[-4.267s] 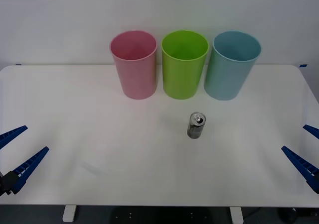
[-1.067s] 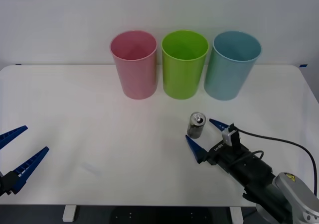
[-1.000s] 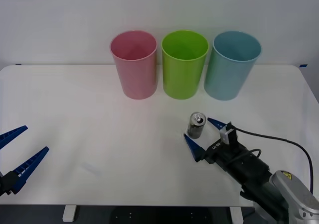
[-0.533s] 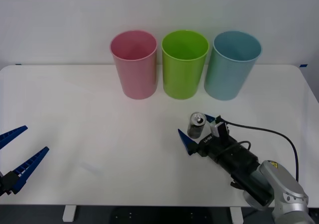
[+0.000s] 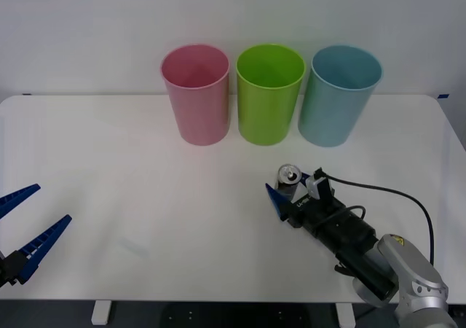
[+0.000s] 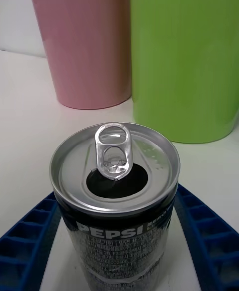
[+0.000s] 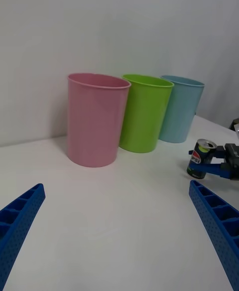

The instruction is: Grasp the object on the table and drop it into the matching bin: aluminum can to the light blue bin, PET bottle to the pink bin.

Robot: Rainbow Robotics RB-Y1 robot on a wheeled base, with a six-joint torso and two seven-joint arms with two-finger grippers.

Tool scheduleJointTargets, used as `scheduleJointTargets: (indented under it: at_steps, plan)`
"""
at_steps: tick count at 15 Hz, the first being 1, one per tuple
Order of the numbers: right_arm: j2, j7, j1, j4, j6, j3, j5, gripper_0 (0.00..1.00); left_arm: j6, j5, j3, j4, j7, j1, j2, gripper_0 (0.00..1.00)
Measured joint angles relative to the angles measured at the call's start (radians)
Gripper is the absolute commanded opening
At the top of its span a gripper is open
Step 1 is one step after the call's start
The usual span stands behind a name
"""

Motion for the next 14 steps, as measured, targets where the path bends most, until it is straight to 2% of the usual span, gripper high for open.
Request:
scheduleJointTargets:
  at_steps: [9, 14]
  plan:
    - [-0.006, 0.006, 0.000, -0.012, -0.002, -0.010, -0.004, 0.00, 0.000, 0.000, 0.000, 0.000, 0.000, 0.000, 0.000, 1.00]
    - [-0.059, -0.029, 0.002, -0.063, -0.022, -0.014, -0.028, 0.00, 0.000, 0.000, 0.000, 0.000, 0.000, 0.000, 0.000, 1.00]
